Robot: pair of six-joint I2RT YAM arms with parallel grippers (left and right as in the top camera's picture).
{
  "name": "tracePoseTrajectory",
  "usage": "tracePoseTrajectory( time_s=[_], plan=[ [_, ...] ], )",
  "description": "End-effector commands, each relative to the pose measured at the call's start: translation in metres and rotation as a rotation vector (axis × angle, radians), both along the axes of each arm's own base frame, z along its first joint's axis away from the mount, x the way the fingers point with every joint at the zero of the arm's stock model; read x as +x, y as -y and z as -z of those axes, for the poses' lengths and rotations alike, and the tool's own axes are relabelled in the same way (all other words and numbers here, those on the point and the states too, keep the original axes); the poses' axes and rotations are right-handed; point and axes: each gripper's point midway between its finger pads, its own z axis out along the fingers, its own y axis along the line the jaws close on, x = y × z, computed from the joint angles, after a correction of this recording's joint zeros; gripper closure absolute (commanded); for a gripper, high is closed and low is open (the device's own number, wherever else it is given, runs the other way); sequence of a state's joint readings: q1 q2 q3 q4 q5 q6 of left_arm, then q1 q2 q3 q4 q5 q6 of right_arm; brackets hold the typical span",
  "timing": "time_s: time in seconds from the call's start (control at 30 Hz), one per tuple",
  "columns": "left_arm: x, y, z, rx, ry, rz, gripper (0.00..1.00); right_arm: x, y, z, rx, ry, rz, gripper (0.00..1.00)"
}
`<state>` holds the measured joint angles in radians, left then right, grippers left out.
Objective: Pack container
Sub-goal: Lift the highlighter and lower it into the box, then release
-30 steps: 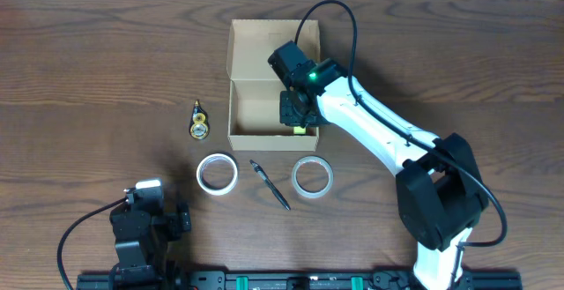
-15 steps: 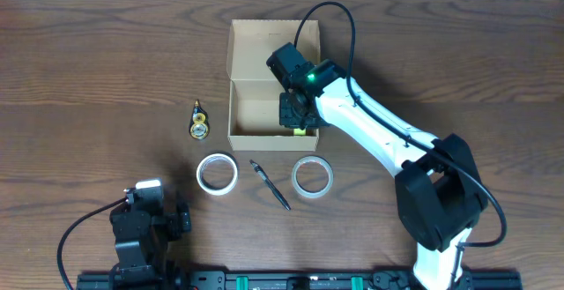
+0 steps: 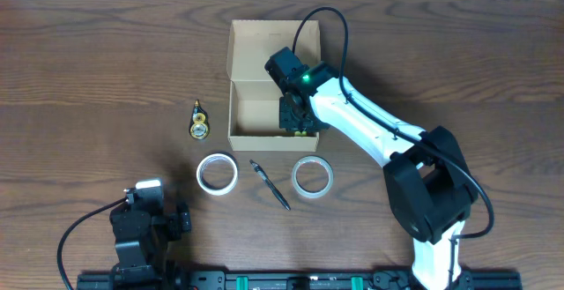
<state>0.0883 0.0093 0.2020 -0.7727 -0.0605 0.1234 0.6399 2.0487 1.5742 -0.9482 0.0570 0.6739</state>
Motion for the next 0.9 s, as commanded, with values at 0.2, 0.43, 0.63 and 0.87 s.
tracePoseTrajectory(
  time_s=[0.2,0.43,0.63,0.87],
  plan=[
    [-0.006,-0.002,0.014,-0.005,-0.042,-0.024,0.05,0.002,-0.004,0.000,-0.003,0.016,0.006,0.67],
    [-0.006,-0.002,0.014,-0.005,-0.042,-0.024,0.05,0.010,-0.009,-0.002,0.020,0.046,0.006,0.66],
    [-0.006,-0.002,0.014,-0.005,-0.042,-0.024,0.05,0.025,-0.027,-0.022,0.083,0.099,-0.038,0.67],
    [-0.006,-0.002,0.014,-0.005,-0.042,-0.024,0.05,0.046,-0.031,-0.079,0.068,0.188,-0.074,0.68]
  ],
)
